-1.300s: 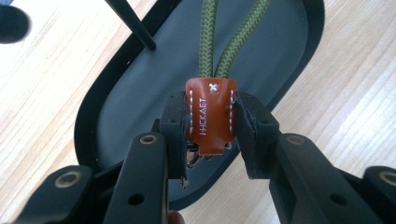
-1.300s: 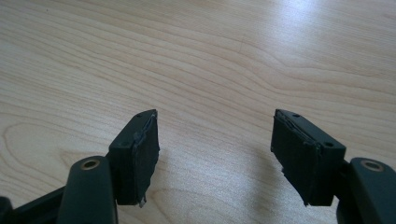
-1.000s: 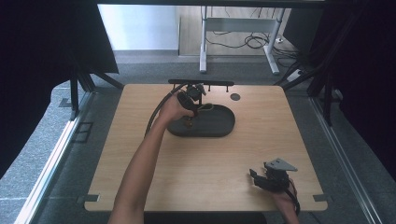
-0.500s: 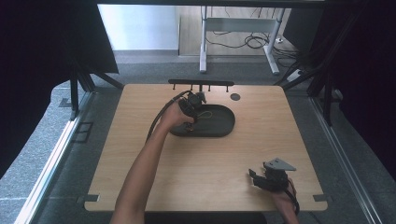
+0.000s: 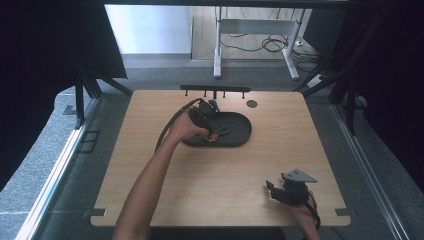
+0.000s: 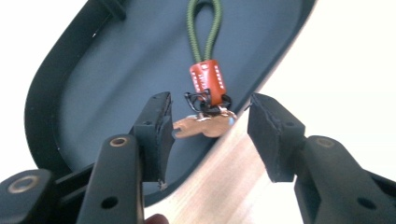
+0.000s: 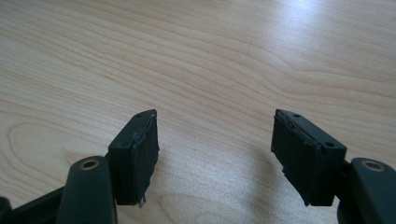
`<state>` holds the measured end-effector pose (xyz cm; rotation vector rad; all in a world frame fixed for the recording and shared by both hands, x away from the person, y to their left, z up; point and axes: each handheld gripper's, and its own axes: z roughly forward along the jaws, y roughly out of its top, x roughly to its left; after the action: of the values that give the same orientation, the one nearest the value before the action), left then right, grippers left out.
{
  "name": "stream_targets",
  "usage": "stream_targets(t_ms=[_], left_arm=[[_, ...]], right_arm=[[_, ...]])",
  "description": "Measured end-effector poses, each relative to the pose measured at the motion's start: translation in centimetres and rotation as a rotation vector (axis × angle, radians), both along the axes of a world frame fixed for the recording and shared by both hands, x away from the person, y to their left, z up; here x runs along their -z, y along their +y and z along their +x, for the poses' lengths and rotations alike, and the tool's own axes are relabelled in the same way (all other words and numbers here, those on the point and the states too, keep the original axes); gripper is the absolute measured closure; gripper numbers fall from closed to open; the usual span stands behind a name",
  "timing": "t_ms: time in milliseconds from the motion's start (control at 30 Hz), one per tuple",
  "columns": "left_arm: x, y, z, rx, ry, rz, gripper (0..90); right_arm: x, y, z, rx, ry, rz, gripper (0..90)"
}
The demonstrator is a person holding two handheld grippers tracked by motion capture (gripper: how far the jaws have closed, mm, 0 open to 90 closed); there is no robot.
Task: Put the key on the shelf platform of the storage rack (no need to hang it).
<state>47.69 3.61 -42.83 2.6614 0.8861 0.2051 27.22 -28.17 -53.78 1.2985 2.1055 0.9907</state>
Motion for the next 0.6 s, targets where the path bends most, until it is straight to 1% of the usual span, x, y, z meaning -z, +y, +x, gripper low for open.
stream_targets(t_ms=[133,200,233,400,433,467,500,600], left_arm=[[-0.8,0.7,-1.2,-0.004,-0.016,-0.032,46.8],[-1.1,1.2,-1.8,-0.011,-0.025,-0.059,45.2],[-1.3,1.8,-2.4,-0.013,-0.026,-0.077,43.8],[-1.9,2.9,-3.4,-0.024,-0.046,-0.101,42.0],[-2.0,3.1,-3.7,-0.03,-0.048,-0.113,41.8],[-2.2,3.4,-4.0,-0.029,-0.058,-0.123,41.6],[-2.4,4.0,-4.6,-0.026,-0.066,-0.139,41.3],[-2.6,4.6,-5.2,-0.028,-0.072,-0.151,40.6]], right_arm=[[0.0,0.0,0.2,-0.006,0.003,0.003,32.1],[0.0,0.1,0.4,-0.012,0.006,0.002,32.0],[0.1,0.1,0.5,-0.02,0.004,0.0,32.1],[0.1,0.2,0.6,-0.028,0.004,-0.001,32.0],[0.1,0.2,0.5,-0.025,0.006,0.0,32.0],[0.1,0.0,0.3,-0.019,0.005,-0.003,32.1],[0.1,-0.1,0.2,-0.011,0.005,-0.004,32.1],[0.0,-0.3,0.0,0.002,0.001,-0.003,32.1]])
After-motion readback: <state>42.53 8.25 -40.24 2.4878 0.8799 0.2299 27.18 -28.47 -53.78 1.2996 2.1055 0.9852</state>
